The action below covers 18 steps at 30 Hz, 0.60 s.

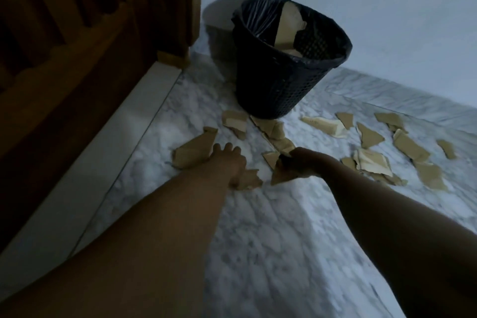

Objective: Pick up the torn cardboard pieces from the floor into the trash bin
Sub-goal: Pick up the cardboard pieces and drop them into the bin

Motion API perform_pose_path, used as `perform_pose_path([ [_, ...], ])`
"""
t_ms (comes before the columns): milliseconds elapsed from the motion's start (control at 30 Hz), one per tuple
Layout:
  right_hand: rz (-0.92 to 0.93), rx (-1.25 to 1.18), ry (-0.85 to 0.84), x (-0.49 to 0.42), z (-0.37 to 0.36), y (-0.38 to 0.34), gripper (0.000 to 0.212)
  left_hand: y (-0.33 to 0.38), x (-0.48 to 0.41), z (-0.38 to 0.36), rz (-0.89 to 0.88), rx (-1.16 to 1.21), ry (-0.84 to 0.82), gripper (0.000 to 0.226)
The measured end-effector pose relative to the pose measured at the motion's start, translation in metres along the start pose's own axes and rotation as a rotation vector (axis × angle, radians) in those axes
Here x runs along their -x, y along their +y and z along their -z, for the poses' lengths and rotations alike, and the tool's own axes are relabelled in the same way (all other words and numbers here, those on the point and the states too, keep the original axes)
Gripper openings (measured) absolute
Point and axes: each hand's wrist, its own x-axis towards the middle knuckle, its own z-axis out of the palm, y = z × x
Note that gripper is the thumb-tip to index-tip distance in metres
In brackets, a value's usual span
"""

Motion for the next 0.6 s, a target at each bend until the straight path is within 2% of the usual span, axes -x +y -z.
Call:
perform_pose_path([
  [67, -0.049, 0.083, 0.032, -0.004, 0.003, -0.008, 0.05, 0.005, -0.01, -0.007, 0.048, 0.007, -0.043, 0.072],
  [133, -0.067, 0.127, -0.024, -0.009, -0.006, -0.016, 0.056, 0.01, -0.017, -0.011, 0.067, 0.007, -0.079, 0.066],
  [233, 0.09, 0.234, 0.024, -0.023, -0.022, -0.014, 0.045, 0.018, -0.027, -0.012, 0.029, 0.003, 0.037, 0.04],
  [267, 0.125, 0.242, 0.036, -0.029, -0.029, -0.008, 0.043, 0.019, -0.029, -0.012, 0.019, -0.002, 0.082, 0.039],
  [333, 0.16, 0.249, 0.043, -0.039, -0.041, 0.006, 0.046, 0.02, -0.031, -0.011, 0.021, -0.012, 0.11, 0.062],
  [400, 0.187, 0.225, 0.106, -0.037, -0.056, 0.014, 0.043, 0.018, -0.026, -0.013, 0.045, -0.014, 0.07, 0.082],
  [500, 0.24, 0.239, 0.259, -0.03, -0.069, 0.017, 0.035, 0.012, -0.017, -0.02, 0.107, -0.003, 0.006, 0.079],
  [600, 0.29, 0.205, 0.27, -0.032, -0.062, 0.007, 0.032, 0.008, -0.009, -0.025, 0.094, -0.029, 0.039, 0.061],
])
